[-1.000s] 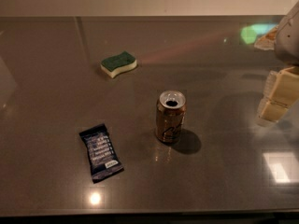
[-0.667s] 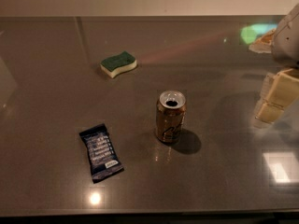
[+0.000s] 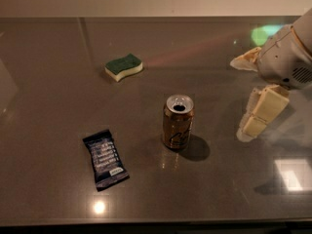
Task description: Knock orange can over
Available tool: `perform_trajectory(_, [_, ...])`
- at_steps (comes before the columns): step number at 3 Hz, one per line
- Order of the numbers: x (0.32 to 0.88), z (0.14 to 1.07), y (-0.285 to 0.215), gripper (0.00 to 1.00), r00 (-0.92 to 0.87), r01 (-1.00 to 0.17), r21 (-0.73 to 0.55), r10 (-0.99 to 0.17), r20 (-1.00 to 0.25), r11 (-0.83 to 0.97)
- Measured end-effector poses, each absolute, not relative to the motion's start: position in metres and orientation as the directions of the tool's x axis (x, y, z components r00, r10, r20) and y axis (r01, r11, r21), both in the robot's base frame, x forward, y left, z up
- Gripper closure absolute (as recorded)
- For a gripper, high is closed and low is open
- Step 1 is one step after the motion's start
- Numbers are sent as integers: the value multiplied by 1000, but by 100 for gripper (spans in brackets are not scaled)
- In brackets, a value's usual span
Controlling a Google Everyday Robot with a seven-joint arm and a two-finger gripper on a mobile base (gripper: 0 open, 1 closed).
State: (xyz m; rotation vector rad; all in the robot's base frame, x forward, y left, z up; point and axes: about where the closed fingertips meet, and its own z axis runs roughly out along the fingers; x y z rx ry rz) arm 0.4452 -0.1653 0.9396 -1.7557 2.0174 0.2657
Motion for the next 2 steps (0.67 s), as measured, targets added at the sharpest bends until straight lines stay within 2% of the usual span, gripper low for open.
perform_trajectory(2, [449, 915, -108, 0, -13, -990, -96, -730, -683, 107])
